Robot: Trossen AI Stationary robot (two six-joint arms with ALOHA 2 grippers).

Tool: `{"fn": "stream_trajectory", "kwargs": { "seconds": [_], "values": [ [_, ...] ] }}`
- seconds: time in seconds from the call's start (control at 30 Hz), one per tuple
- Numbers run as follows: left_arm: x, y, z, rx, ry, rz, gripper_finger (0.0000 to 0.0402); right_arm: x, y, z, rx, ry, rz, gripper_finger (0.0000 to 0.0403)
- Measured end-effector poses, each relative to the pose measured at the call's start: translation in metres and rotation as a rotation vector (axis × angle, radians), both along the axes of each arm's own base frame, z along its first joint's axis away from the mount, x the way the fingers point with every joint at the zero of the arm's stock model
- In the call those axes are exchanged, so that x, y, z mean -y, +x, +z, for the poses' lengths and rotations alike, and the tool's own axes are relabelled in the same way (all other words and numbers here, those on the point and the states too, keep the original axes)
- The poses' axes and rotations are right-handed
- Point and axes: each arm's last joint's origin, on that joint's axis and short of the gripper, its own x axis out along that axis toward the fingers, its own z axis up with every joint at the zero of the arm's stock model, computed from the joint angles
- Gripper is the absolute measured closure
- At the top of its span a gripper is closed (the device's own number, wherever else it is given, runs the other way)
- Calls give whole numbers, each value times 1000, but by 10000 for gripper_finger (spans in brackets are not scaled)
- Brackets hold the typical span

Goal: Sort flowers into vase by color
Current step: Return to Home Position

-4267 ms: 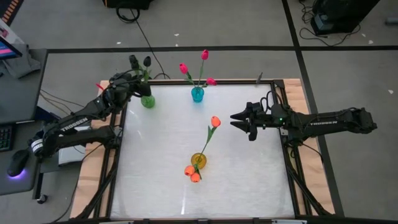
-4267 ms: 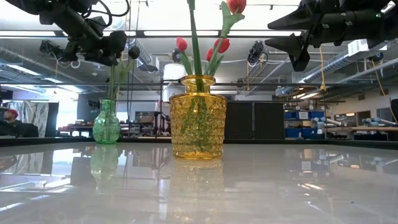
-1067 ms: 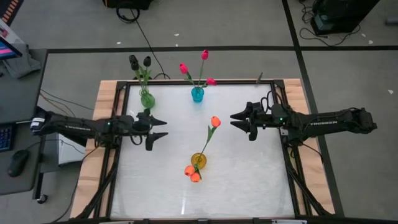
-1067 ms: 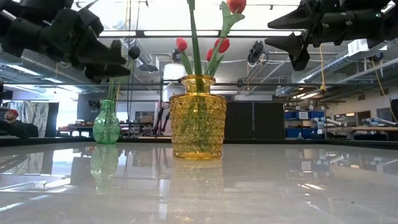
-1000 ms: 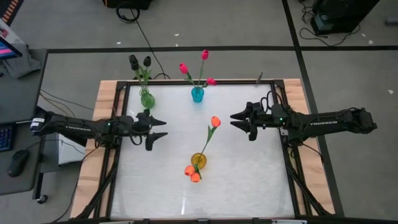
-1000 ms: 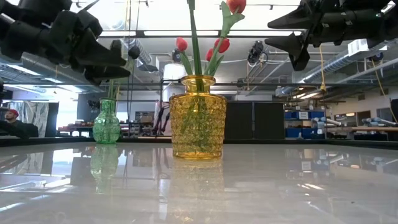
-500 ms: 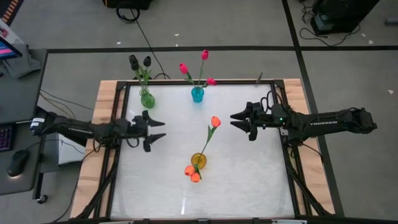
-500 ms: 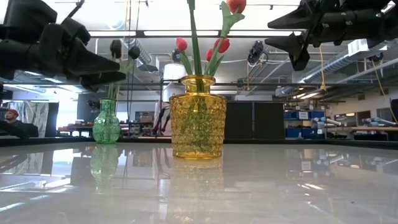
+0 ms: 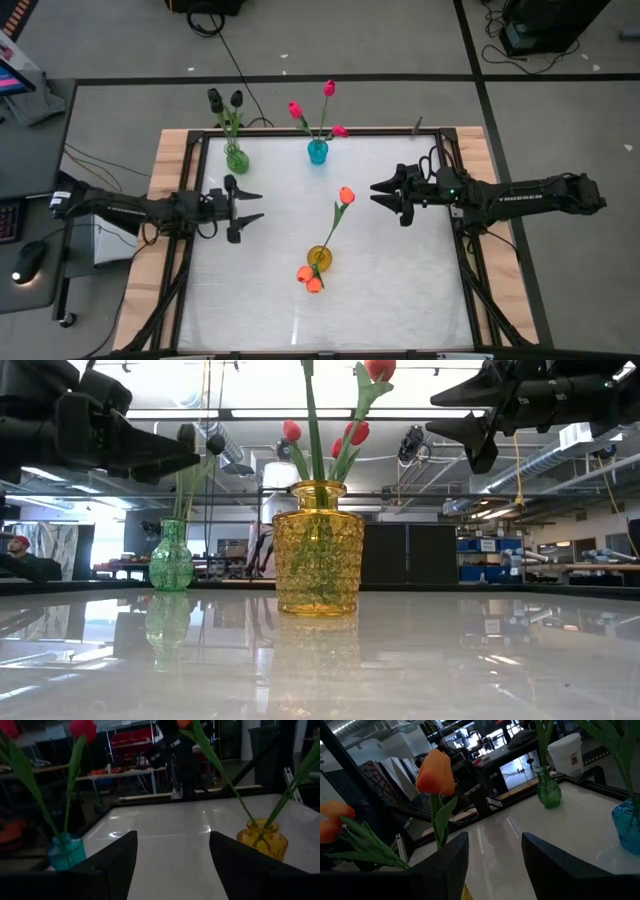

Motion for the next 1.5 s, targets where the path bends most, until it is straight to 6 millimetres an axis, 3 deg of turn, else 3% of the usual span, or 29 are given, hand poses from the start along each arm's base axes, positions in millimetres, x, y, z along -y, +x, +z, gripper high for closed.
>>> {"fn": "stream_trajectory", "kwargs": {
  "seconds": [0.33,0.73,1.5],
  "values": [
    [0,-8,11,83,107,9,147,0,0,0,0,0,0,210],
    [-1,-20,22,207,1,1,147,0,0,0,0,0,0,210],
    [1,-35,-2,4,-98,-62,147,0,0,0,3,-1,0,210]
  ]
}}
